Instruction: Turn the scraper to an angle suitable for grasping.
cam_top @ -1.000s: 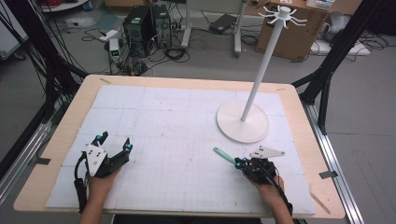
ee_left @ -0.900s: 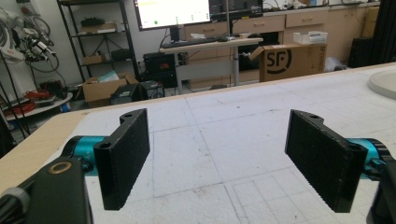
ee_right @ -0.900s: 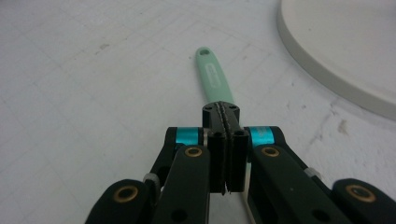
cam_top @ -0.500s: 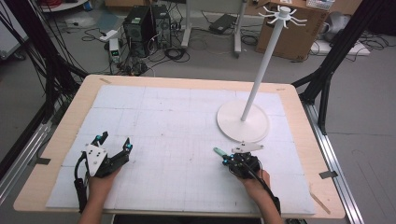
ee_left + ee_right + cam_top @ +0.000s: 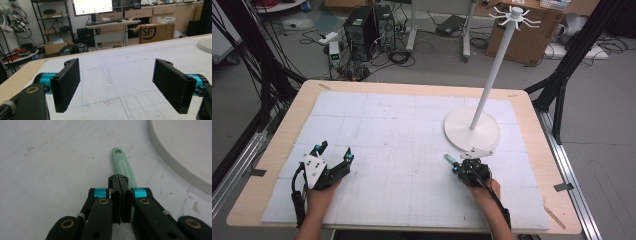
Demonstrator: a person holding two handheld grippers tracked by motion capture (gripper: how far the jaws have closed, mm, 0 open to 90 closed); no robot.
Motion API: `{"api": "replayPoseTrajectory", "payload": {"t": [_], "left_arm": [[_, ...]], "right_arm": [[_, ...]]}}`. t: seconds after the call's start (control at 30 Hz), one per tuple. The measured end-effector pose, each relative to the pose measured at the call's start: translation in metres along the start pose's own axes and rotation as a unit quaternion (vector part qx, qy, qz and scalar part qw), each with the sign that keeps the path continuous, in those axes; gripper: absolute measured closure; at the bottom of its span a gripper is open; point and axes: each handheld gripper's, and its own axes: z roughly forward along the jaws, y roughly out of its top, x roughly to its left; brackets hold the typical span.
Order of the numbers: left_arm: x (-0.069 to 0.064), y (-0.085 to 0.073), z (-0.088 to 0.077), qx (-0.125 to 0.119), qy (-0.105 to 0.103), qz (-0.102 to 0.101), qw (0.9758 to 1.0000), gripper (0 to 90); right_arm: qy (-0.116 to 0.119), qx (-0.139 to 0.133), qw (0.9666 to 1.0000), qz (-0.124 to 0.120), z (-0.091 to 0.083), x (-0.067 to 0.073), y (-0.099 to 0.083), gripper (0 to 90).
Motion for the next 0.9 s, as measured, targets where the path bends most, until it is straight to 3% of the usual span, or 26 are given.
{"api": "replayPoseTrajectory", "payload": {"t": [0.13, 0.37, 0.63, 0.7, 0.8, 0.9], "left_arm": [[0.000, 0.000, 0.000, 0.000, 0.000, 0.000, 1.0000, 22.6], [0.000, 0.000, 0.000, 0.000, 0.000, 0.001, 1.0000, 22.5], [0.000, 0.000, 0.000, -0.001, 0.000, 0.001, 1.0000, 22.5], [0.000, 0.000, 0.000, 0.000, 0.000, 0.000, 1.0000, 22.5], [0.000, 0.000, 0.000, 0.000, 0.000, 0.000, 1.0000, 22.6], [0.000, 0.000, 0.000, 0.000, 0.000, 0.000, 1.0000, 22.6]], "right_arm": [[-0.015, -0.002, 0.9996, 0.023, 0.000, -0.006, 0.000, 90.0], [-0.004, -0.034, 0.9991, 0.025, -0.014, -0.007, -0.001, 90.0], [-0.022, -0.052, 0.9979, 0.031, -0.040, -0.031, -0.023, 90.0], [-0.026, -0.074, 0.9962, 0.038, -0.048, -0.039, -0.028, 90.0], [-0.036, -0.121, 0.9901, 0.062, -0.060, -0.051, -0.038, 82.5], [-0.056, -0.144, 0.9845, 0.083, -0.065, -0.059, -0.045, 72.8]]}}
